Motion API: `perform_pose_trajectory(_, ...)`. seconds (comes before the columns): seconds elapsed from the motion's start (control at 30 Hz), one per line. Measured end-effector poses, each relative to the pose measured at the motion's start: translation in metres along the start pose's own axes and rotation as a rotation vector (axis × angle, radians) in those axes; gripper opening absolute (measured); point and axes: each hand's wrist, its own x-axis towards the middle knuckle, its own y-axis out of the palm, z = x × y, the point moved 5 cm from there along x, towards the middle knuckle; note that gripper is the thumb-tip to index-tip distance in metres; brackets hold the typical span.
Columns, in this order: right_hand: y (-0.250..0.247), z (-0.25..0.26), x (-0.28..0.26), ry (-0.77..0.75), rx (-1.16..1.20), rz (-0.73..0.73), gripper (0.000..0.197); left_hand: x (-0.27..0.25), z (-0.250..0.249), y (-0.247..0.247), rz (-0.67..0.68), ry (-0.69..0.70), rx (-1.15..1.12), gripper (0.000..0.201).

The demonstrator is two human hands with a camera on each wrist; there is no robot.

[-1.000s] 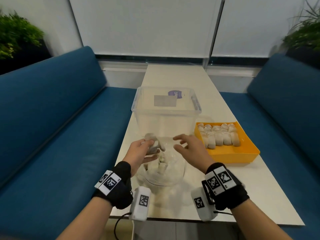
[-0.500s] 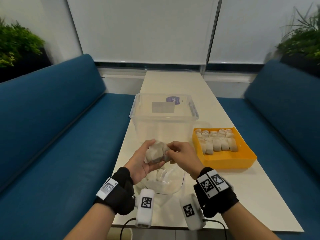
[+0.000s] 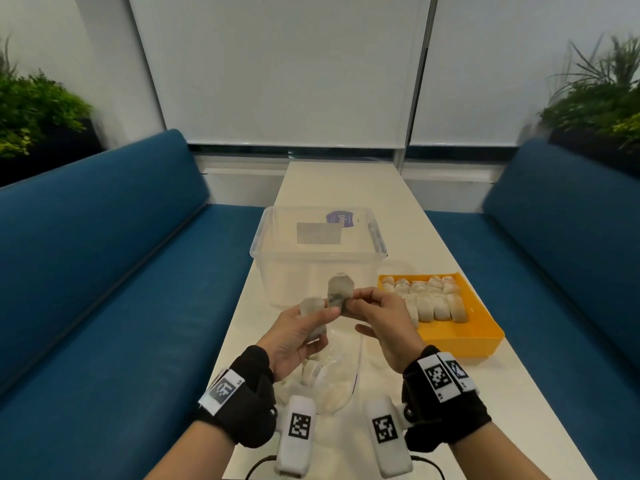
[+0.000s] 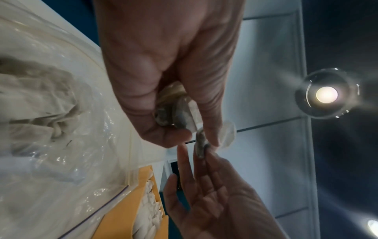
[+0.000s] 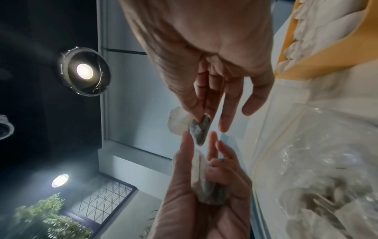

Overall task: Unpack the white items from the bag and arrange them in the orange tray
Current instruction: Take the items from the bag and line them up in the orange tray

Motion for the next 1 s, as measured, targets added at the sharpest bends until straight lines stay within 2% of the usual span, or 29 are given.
perform_pose_trajectory(0.23,-0.027,0.02,0.006,-0.062,-0.108,-0.014,0.007,0.012,-0.01,0.022,-0.024,0.137,0.165,0.023)
perform_pose_trajectory(0.4,-0.052,0.06,0.017,-0.326,-0.479,0.015,0.025,0.019,-0.019,0.042,-0.05,0.252,0.345,0.017)
perform_pose_trajectory(0.53,-0.067,0.082,0.026,-0.435,-0.754,0.086,0.014,0.026,-0.019,0.065,-0.049,0.289,0.416,0.011)
perform_pose_trajectory(0.67,-0.084,0.094,0.035,-0.447,-0.821,0.152,0.01,0.035,-0.014,0.081,-0.05,0.269,0.436,0.007)
perform_pose_trajectory(0.8,-0.113,0.099,0.052,-0.426,-0.875,0.143,0.012,0.045,-0.006,0.094,-0.052,0.205,0.393,0.02)
perform_pose_trajectory(0.93,-0.144,0.092,0.079,-0.371,-1.081,0.117,0.016,0.053,0.001,0.099,-0.051,0.1,0.258,0.03)
perform_pose_trajectory(1.0,-0.153,0.08,0.093,-0.317,-1.207,0.154,0.018,0.055,0.003,0.101,-0.061,0.067,0.22,0.03)
